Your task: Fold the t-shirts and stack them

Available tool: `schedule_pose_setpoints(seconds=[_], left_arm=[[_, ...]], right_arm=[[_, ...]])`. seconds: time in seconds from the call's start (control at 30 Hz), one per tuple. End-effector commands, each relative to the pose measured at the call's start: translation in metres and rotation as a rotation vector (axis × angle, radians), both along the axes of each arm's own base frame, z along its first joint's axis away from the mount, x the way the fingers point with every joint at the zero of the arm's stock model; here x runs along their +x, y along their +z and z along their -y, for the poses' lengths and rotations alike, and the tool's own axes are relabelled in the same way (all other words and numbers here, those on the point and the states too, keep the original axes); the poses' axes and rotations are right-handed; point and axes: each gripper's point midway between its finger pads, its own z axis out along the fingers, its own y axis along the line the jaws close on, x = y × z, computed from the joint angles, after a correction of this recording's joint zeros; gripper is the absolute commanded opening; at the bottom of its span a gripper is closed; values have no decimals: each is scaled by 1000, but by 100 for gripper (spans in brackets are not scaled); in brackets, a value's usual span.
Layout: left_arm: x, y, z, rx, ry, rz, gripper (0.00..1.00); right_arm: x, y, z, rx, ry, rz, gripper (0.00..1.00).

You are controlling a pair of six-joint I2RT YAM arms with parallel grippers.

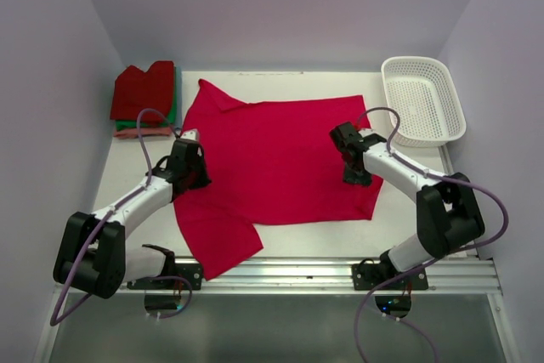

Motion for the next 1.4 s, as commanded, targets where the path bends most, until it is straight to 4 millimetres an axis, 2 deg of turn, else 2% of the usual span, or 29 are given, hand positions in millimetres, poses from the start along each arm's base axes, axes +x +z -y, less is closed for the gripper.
schedule_pose_setpoints(seconds=[0.0, 0.07, 0.17, 0.27, 0.43, 0.53, 0.6, 0.7, 0.73, 0.77, 0.87, 0.97, 1.03, 1.07, 1.1, 1.27, 1.33, 1.37], left_arm=[[9, 2, 4, -18, -21, 39, 0], [8, 0, 4, -17, -19, 35, 0], [8, -4, 4, -13, -16, 27, 0], [7, -8, 3, -7, -15, 17, 0], [5, -10, 5, -17, -29, 22, 0], [8, -4, 16, -76, -70, 74, 0], [12, 0, 24, -117, -93, 104, 0], [14, -10, 31, -138, -105, 68, 0], [11, -22, 32, -140, -104, 26, 0], [18, -20, 35, -151, -106, 49, 0], [14, -26, 40, -183, -107, 27, 0], [10, -27, 35, -167, -93, 21, 0], [9, -27, 29, -136, -79, 25, 0], [1, -31, 24, -116, -71, -8, 0], [-2, -33, 19, -94, -59, -16, 0], [-10, -35, 9, -49, -37, -35, 0], [-12, -35, 8, -48, -36, -42, 0], [-14, -36, 8, -46, -37, -47, 0]], right_arm=[[15, -17, 9, 13, -49, 2, 35], [20, -28, 4, 57, -36, -7, 31], [23, -38, -11, 131, -2, -17, 12], [33, -32, -26, 212, 24, 34, 0], [37, 2, -26, 245, 24, 150, 0], [35, 5, -23, 233, 33, 152, 0], [36, 1, -21, 213, 30, 136, 0], [36, -12, -19, 191, 22, 99, 0], [37, -16, -19, 189, 18, 90, 0], [37, -23, -20, 182, 17, 72, 0], [35, -32, -16, 158, 4, 52, 0], [33, -37, -7, 114, -25, 30, 0], [25, -38, 7, 43, -55, -11, 0], [27, -33, 10, 25, -75, -4, 0], [22, -30, 20, -33, -90, -20, 0], [18, -21, 44, -163, -117, -65, 4], [13, -25, 52, -205, -116, -110, 7], [10, -35, 55, -221, -115, -151, 8]])
